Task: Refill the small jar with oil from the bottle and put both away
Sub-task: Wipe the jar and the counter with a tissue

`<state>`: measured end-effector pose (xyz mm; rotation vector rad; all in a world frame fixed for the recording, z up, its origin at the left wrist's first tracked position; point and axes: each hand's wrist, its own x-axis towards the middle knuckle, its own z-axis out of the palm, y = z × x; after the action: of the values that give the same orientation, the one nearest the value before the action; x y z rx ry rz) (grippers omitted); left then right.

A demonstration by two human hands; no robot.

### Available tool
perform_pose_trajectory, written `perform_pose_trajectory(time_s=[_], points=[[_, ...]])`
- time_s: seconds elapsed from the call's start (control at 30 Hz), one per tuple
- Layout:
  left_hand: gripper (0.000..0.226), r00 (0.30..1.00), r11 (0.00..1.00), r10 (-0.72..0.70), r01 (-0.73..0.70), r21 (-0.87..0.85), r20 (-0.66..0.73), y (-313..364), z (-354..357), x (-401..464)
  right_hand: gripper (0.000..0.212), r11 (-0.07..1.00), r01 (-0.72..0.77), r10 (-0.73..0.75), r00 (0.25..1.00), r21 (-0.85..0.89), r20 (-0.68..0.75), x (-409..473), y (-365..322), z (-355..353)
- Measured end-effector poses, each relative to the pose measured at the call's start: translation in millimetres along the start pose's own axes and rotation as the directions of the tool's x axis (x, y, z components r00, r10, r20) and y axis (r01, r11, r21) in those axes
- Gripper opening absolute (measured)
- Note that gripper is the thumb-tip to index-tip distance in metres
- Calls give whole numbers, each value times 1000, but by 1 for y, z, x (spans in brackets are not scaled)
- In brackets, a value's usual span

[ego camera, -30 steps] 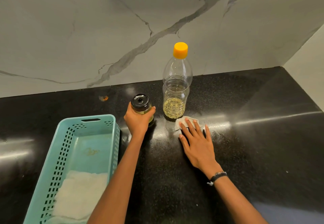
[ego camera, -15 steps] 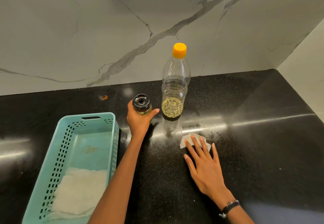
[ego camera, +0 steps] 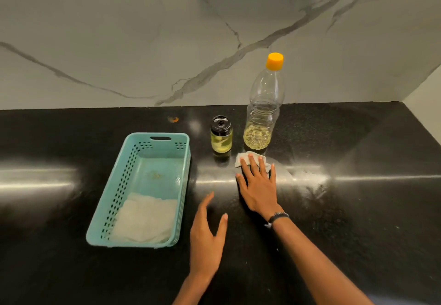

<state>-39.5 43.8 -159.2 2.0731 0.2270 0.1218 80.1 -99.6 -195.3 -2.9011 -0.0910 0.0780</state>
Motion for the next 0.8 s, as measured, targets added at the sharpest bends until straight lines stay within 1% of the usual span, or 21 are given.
perform_pose_trajectory(time_s=[0.13, 0.23, 0.33, 0.43, 0.6, 0.7, 0.8], points=[[54, 1000, 999, 24, -24, 37, -4, -13, -18, -26, 73, 990, 132, -133, 990, 42, 37, -2, -49, 9], [52, 1000, 999, 6, -6, 49, 0, -20, -26, -37, 74, 976, 209, -212, 976, 62, 43, -1, -77, 16], [50, 1000, 997, 12, -12, 82, -4, -28, -34, -49, 69, 964, 260, -264, 961, 55, 82, -2, -95, 17], [49, 1000, 992, 23, -23, 124, 5, -39, -42, -58, 62, 952, 302, -305, 948, 39, 91, -19, -99, 21], [47, 996, 982, 85, -84, 171, 0, -52, -48, -69, 50, 929, 368, -368, 930, 29, -15, -92, -88, 30], [44, 992, 976, 122, -119, 181, -5, -60, -51, -77, 48, 922, 383, -384, 923, 55, -8, -129, -78, 33], [41, 989, 969, 144, -138, 205, -14, -65, -53, -80, 47, 923, 383, -384, 923, 30, 3, -136, -74, 34]])
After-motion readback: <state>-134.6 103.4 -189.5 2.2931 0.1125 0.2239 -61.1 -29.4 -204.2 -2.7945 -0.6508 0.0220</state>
